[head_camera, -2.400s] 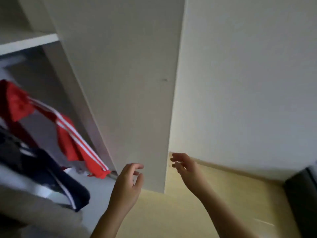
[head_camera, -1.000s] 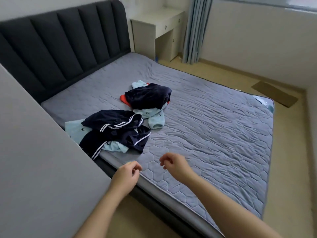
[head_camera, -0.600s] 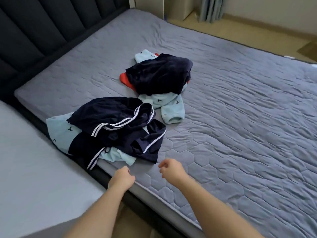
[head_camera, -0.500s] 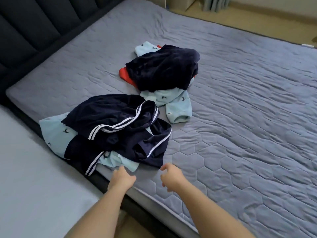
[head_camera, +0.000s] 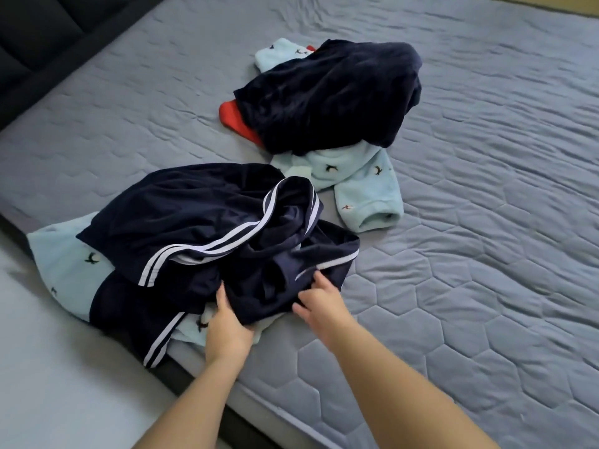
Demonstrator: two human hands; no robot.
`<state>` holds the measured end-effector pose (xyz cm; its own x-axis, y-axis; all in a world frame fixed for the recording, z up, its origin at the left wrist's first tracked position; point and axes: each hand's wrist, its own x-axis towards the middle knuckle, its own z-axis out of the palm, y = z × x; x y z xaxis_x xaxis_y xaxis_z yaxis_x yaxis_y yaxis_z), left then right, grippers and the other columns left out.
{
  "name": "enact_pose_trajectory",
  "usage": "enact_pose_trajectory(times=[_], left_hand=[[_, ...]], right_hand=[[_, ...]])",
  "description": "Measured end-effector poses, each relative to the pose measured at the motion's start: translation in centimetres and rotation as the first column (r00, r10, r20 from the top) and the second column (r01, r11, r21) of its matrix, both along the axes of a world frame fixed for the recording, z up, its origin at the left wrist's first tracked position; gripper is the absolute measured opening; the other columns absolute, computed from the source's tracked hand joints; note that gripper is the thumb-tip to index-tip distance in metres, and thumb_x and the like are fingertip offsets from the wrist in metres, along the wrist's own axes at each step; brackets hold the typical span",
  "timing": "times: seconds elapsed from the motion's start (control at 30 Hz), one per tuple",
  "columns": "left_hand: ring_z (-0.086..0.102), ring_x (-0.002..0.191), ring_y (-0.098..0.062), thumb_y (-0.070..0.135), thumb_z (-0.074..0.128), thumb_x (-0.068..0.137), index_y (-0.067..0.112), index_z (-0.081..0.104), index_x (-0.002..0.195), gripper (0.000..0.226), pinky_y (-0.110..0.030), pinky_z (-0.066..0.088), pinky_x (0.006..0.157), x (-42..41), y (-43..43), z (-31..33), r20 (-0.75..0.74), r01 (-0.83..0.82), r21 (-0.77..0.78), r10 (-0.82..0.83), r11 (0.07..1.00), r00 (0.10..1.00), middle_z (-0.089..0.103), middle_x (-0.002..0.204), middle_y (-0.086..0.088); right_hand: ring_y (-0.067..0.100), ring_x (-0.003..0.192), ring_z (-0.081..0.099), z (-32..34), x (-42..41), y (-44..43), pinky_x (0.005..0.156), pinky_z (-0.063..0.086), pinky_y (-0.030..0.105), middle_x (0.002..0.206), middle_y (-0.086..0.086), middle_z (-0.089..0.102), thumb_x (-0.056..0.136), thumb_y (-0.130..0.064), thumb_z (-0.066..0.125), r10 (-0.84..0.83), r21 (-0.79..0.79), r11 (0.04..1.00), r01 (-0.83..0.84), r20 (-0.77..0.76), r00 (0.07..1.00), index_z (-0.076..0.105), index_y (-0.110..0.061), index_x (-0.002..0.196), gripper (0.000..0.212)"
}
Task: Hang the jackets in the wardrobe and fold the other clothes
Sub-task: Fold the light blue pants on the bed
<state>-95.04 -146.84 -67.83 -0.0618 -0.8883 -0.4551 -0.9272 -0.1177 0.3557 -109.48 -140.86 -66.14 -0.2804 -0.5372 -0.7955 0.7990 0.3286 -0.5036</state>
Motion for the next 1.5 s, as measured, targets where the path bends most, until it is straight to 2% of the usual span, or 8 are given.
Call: enact_pose_trajectory(times=[0.13, 0.27, 0.43, 0.77, 0.97, 1.1, 1.27, 1.5], left_hand=[[0.058, 0.097, -0.034, 0.016, 0.071, 0.075, 0.032, 0.015, 0.147, 0.092, -0.039, 0.049, 0.082, -0.4, -0.3, 2.4, -0.054, 0.021, -0.054, -0.024, 0.998, 0.998, 0.06, 0.109, -0.013], [0.059, 0.092, -0.031, 0.021, 0.068, 0.07, 0.04, 0.016, 0.142, 0.091, -0.035, 0.044, 0.071, -1.1, -1.9, 8.9, -0.067, 0.155, -0.132, -0.165, 0.979, 0.984, 0.058, 0.103, -0.004], [0.047, 0.073, -0.024, 0.018, 0.062, 0.066, 0.036, 0.039, 0.11, 0.053, -0.032, 0.035, 0.062, -2.4, -2.7, 19.5, -0.027, 0.207, -0.392, -0.236, 0.896, 0.971, 0.061, 0.093, 0.001], [0.046, 0.074, -0.018, 0.023, 0.055, 0.061, 0.031, 0.048, 0.107, 0.047, -0.031, 0.039, 0.06, -5.1, 4.1, 45.8, -0.157, 0.24, -0.74, -0.509, 0.628, 0.846, 0.05, 0.084, 0.012], [0.051, 0.08, -0.017, 0.017, 0.059, 0.063, 0.026, 0.051, 0.106, 0.045, -0.028, 0.033, 0.063, -3.9, 11.2, 59.4, -0.169, 0.15, -0.876, -0.584, 0.458, 0.794, 0.055, 0.088, 0.012], [0.051, 0.075, -0.015, 0.02, 0.058, 0.062, 0.029, 0.049, 0.104, 0.044, -0.03, 0.038, 0.063, -3.1, 15.3, 67.9, -0.23, 0.036, -0.92, -0.613, 0.389, 0.756, 0.052, 0.085, 0.018], [0.058, 0.081, -0.021, 0.021, 0.056, 0.065, 0.032, 0.046, 0.103, 0.041, -0.035, 0.05, 0.069, -3.7, 20.1, 75.7, -0.379, -0.077, -0.901, -0.686, 0.428, 0.621, 0.06, 0.087, 0.009], [0.053, 0.07, 0.008, 0.017, 0.059, 0.072, 0.028, 0.045, 0.099, 0.032, -0.003, 0.037, 0.054, -7.2, 22.8, 83.1, -0.538, -0.225, -0.843, -0.762, 0.489, 0.361, 0.054, 0.081, 0.02]], right_hand=[[0.005, 0.119, 0.042, 2.3, -3.6, -1.4, 0.106, 0.037, 0.043, 0.154, -0.006, 0.031, 0.091, 0.014, 0.041, -0.047, -0.099, 0.994, 0.036, -0.103, 0.994, 0.016, -0.023, 0.153, 0.076], [0.017, 0.137, 0.038, 5.4, -5.5, 0.1, 0.085, 0.046, 0.024, 0.158, -0.009, 0.019, 0.09, 0.01, 0.045, 0.286, -0.049, 0.947, -0.318, -0.325, 0.901, 0.008, -0.033, 0.152, 0.084], [0.021, 0.134, 0.041, 10.9, -5.6, 3.7, 0.087, 0.046, 0.024, 0.153, 0.0, 0.031, 0.083, -0.001, 0.061, 0.583, 0.131, 0.763, -0.633, -0.564, 0.585, 0.016, -0.033, 0.151, 0.088], [0.011, 0.118, 0.042, 35.7, -7.3, 9.0, 0.09, 0.038, 0.023, 0.143, -0.008, 0.035, 0.073, -0.023, 0.075, 0.511, 0.221, 0.696, -0.683, -0.821, 0.255, 0.002, -0.035, 0.152, 0.109], [0.013, 0.106, 0.061, 49.8, -8.2, 15.6, 0.071, 0.052, 0.021, 0.144, 0.001, 0.043, 0.082, -0.019, 0.074, 0.248, -0.021, 0.831, -0.556, -0.881, 0.403, 0.009, -0.032, 0.152, 0.096], [0.024, 0.13, 0.046, 56.3, -9.0, 20.0, 0.098, 0.046, 0.039, 0.151, 0.003, 0.035, 0.08, -0.024, 0.077, 0.246, -0.008, 0.824, -0.566, -0.896, 0.371, 0.002, -0.038, 0.151, 0.104], [0.024, 0.141, 0.03, 61.0, -8.9, 24.5, 0.105, 0.037, 0.036, 0.155, 0.001, 0.025, 0.07, -0.036, 0.083, 0.301, 0.057, 0.798, -0.6, -0.9, 0.315, 0.003, -0.04, 0.15, 0.114], [0.02, 0.1, 0.063, 64.7, -8.6, 28.2, 0.085, 0.053, 0.037, 0.105, 0.0, 0.069, 0.062, -0.031, 0.076, 0.189, -0.011, 0.845, -0.534, -0.929, 0.318, 0.064, -0.019, 0.111, 0.051]])
